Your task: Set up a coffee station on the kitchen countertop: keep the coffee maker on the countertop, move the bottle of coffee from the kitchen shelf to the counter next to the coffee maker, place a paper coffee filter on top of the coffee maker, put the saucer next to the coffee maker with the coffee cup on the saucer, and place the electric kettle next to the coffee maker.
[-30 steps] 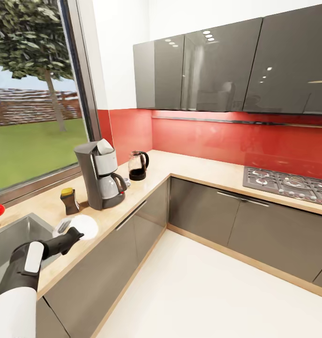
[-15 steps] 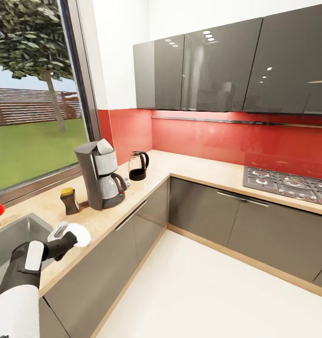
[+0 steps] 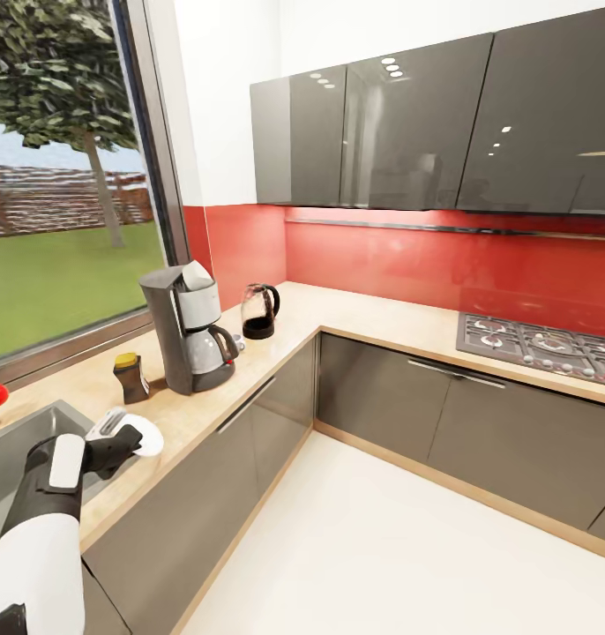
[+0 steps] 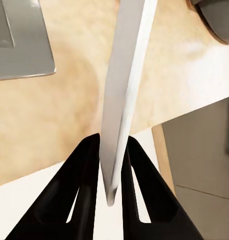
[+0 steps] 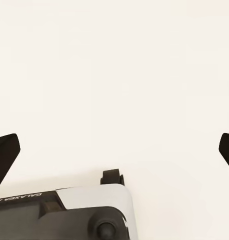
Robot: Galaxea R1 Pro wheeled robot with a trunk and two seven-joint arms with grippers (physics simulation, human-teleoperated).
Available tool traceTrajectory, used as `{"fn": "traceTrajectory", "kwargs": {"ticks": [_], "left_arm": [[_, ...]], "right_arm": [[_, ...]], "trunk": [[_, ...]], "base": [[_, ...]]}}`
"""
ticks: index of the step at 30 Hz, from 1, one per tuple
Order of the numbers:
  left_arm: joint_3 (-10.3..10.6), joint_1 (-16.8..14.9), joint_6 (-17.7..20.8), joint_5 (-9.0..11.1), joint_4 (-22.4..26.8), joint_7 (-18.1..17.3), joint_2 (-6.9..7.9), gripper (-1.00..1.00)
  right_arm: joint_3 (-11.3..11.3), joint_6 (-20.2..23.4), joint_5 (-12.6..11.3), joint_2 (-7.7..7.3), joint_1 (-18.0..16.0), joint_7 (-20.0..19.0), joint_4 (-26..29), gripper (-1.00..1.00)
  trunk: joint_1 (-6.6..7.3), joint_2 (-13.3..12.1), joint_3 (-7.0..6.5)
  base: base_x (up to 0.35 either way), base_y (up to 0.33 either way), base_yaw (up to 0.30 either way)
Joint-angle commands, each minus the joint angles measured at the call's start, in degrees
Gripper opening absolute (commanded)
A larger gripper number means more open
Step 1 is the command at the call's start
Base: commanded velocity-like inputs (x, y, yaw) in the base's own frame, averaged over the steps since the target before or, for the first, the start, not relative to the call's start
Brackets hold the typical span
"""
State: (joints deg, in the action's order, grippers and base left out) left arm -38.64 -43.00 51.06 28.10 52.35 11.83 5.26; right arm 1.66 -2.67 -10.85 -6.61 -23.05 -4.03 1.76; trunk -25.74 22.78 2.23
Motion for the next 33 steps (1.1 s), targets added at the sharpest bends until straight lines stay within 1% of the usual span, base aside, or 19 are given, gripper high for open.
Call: {"fn": "traceTrajectory", "kwargs": {"ticks": [1, 13, 18, 19, 21, 22, 23, 25, 29, 33], "left_arm": [[-0.04, -0.04, 0.23, 0.63, 0.05, 0.53, 0.0, -1.0], [0.06, 0.02, 0.35, 0.78, 0.02, 0.3, -0.14, -1.0], [0.06, 0.02, 0.4, 0.74, -0.17, 0.26, -0.25, -1.0], [0.01, 0.02, 0.42, 0.8, -0.92, 0.19, -0.38, -1.0], [-0.35, 0.02, 0.43, 1.61, -2.6, 0.13, -0.46, -1.0], [-0.7, 0.02, 0.44, 2.32, -3.49, 0.1, -0.48, -1.0], [-1.09, 0.02, 0.41, 3.47, -4.65, 0.07, -0.5, -1.0], [-1.29, 0.02, 0.31, 4.54, -5.46, 0.05, -0.51, -1.0], [-1.34, 0.03, 0.2, 5.26, -5.97, 0.04, -0.58, -1.0], [-1.27, 0.02, 0.12, 5.31, -6.03, 0.03, -0.62, -1.0]], "right_arm": [[0.19, -0.23, -0.57, -0.07, -0.06, -0.27, -0.09, 1.0], [0.19, -0.32, -0.57, -0.15, -0.06, -0.27, -0.09, 1.0], [0.19, -0.32, -0.57, -0.14, -0.06, -0.27, -0.09, 1.0], [0.19, -0.32, -0.57, -0.14, -0.06, -0.27, -0.09, 1.0], [0.19, -0.32, -0.57, -0.14, -0.06, -0.27, -0.1, 1.0], [0.19, -0.32, -0.57, -0.13, -0.06, -0.26, -0.11, 1.0], [0.19, -0.32, -0.57, -0.14, -0.06, -0.26, -0.1, 1.0], [0.19, -0.32, -0.57, -0.15, -0.06, -0.24, -0.1, 1.0], [0.19, -0.32, -0.57, -0.16, -0.06, -0.19, -0.12, 1.0], [0.19, -0.32, -0.57, -0.14, -0.06, -0.19, -0.12, 1.0]], "trunk": [[-0.04, 0.13, 0.13], [-0.04, 0.13, 0.13], [-0.04, 0.13, 0.13], [-0.04, 0.13, 0.13], [-0.04, 0.13, 0.13], [-0.04, 0.13, 0.13], [-0.04, 0.13, 0.13], [-0.04, 0.13, 0.13], [-0.04, 0.13, 0.13], [-0.04, 0.13, 0.13]], "base": [[0.064, 0.0, 0.0], [0.296, -0.015, 0.001], [0.168, -0.071, 0.169], [0.029, -0.012, 0.08], [0.015, -0.006, 0.042], [0.008, -0.003, 0.021], [0.004, -0.002, 0.011], [0.002, -0.001, 0.006], [0.001, 0.0, 0.001], [0.032, -0.006, 0.0]]}}
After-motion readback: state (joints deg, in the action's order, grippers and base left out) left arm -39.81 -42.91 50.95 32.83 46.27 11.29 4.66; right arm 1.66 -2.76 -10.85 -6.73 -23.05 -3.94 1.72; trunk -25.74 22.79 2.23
